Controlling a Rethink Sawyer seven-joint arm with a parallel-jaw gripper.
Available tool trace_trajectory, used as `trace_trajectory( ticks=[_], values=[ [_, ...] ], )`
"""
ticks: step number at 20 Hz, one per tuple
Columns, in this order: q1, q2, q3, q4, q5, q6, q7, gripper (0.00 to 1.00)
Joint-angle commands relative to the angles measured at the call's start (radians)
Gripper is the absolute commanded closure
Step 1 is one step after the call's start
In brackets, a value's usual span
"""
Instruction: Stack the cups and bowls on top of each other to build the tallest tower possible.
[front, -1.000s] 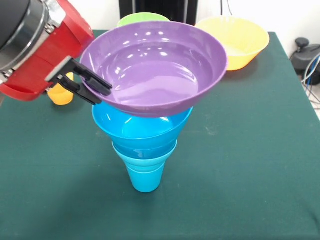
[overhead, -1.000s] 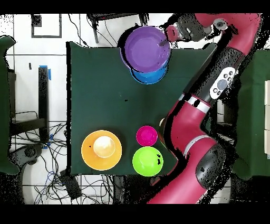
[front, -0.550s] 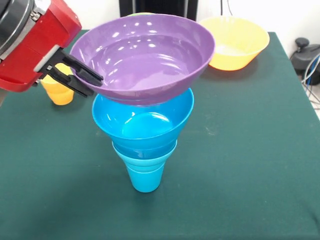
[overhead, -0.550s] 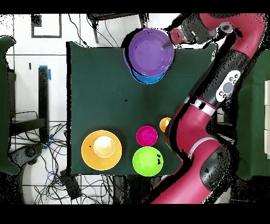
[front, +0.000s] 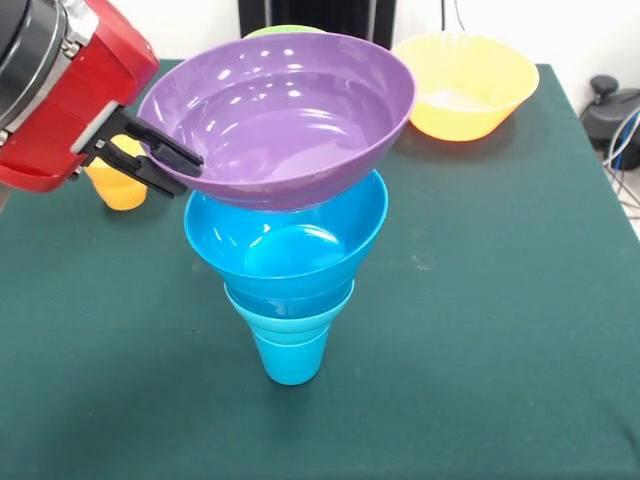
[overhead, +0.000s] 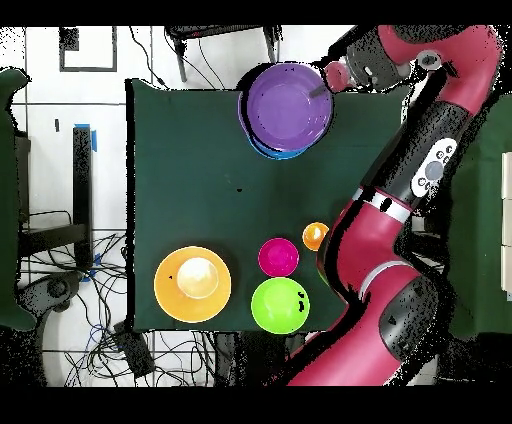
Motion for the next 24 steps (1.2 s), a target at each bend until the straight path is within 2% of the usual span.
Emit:
trace_trajectory(
  ticks=[1, 13, 24],
  values=[
    [0.033, 0.000, -0.159, 0.004, 0.015, -0.009, -0.116, 1.00],
    [0.048, -0.003, -0.176, -0.005, 0.028, -0.047, -0.119, 1.00],
    [0.046, 0.007, -0.207, 0.029, 0.099, -0.126, -0.089, 1.00]
  ],
)
